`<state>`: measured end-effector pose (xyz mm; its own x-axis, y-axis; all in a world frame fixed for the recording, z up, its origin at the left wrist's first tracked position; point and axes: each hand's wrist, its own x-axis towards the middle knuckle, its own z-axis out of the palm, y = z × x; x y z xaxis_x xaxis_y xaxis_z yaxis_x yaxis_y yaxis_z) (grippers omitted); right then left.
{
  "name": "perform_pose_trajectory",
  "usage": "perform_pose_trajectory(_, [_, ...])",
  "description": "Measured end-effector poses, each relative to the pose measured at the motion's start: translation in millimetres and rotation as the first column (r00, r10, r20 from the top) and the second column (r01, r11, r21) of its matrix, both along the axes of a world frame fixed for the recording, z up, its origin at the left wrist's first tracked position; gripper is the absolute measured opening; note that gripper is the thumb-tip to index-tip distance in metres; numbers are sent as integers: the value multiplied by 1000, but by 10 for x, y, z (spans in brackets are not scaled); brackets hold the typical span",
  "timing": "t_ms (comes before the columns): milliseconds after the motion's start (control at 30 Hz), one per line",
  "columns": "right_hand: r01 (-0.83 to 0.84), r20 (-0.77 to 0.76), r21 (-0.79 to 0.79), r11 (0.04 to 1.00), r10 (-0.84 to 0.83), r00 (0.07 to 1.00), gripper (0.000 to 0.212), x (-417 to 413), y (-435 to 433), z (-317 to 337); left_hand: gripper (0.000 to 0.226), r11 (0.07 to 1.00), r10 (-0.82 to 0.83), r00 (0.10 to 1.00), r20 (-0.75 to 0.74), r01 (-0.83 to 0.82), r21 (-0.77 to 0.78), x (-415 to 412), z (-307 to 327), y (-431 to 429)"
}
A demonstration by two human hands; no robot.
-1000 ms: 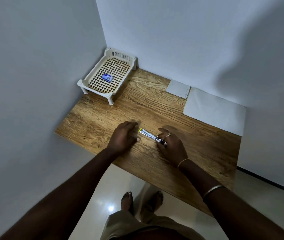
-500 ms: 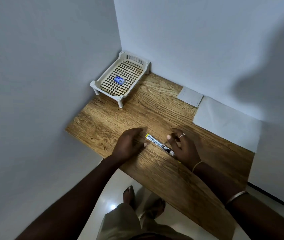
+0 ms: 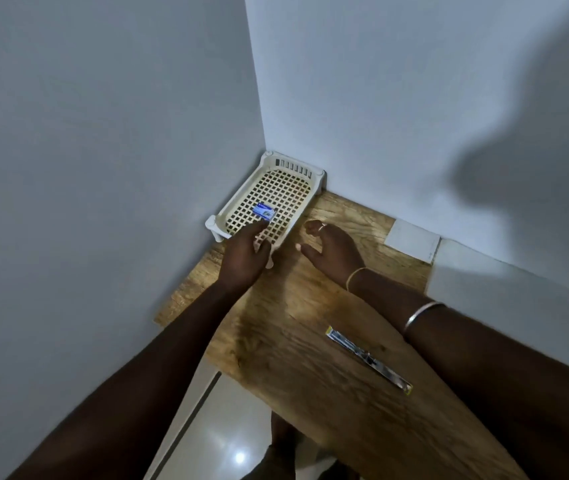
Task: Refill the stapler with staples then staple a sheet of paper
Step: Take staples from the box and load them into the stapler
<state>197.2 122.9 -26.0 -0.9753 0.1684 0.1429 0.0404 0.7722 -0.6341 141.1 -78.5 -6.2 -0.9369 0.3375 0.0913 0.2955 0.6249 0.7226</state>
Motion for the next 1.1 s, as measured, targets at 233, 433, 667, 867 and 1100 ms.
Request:
perform_pose_trajectory(233, [50, -46, 100, 994, -46, 998, 44, -757, -345, 4, 48, 998, 56, 995, 77, -57, 14, -641, 61, 75])
perform_pose_trajectory(433, [54, 52, 292, 955, -72, 996, 33, -1107, -447, -152, 40, 996, 78, 982, 170, -70, -51, -872, -25, 132])
perform_pose_trajectory(667, [80, 62, 286, 955, -102, 993, 35, -1192, -485, -236, 33, 992, 114, 967, 228, -100, -72, -979, -56, 182])
perform_pose_trajectory(867, [122, 10, 126, 984, -124, 992, 33, -1038, -439, -184, 36, 986, 120, 947, 298, -149, 75, -910, -18, 161])
perform_pose_trajectory(1100, [160, -122, -243, 957, -194, 973, 45, -258, -249, -10, 49, 961, 42, 953, 300, -120, 247, -284, 76, 188])
